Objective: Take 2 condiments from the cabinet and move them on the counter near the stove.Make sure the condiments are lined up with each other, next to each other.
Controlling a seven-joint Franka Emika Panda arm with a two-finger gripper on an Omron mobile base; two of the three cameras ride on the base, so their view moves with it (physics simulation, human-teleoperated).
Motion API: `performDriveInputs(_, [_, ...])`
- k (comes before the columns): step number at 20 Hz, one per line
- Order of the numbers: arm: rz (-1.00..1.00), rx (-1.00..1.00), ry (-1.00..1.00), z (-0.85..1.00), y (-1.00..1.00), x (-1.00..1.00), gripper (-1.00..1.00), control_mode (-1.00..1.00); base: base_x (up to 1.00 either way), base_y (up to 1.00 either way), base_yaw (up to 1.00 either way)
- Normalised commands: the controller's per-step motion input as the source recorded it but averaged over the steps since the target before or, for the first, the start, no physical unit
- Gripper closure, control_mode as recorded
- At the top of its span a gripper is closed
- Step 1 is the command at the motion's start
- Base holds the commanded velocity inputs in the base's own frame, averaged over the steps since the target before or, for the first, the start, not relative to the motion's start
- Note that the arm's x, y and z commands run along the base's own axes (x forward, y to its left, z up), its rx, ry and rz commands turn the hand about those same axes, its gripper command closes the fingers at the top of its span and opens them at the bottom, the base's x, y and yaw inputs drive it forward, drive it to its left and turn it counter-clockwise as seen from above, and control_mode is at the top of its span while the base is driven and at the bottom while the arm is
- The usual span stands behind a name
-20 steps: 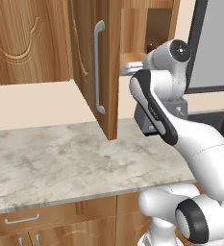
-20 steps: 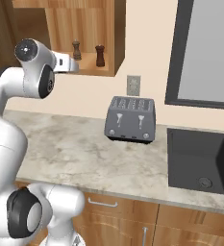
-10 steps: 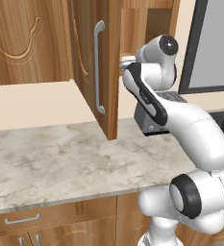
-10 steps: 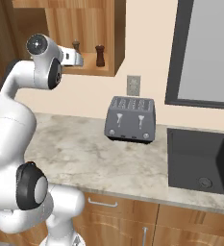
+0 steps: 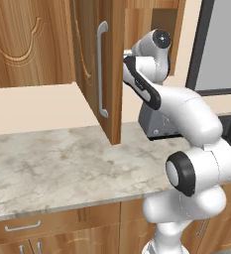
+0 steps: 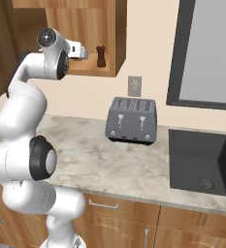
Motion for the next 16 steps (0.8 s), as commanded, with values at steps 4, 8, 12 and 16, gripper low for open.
performDriveInputs(4, [-0.01, 0.00, -0.09, 0.00, 0.06, 0.41, -1.00, -1.00, 0.00, 0.00, 0.00])
performDriveInputs(8, [-0.02, 0.00, -0.11, 0.00, 0.00, 0.21, -1.00, -1.00, 0.00, 0.00, 0.00])
performDriveInputs(12, [-0.03, 0.00, 0.00, 0.00, 0.00, 0.08, -1.00, -1.00, 0.00, 0.00, 0.00])
performDriveInputs(16, [-0.02, 0.00, 0.05, 0.00, 0.02, 0.11, -1.00, -1.00, 0.00, 0.00, 0.00])
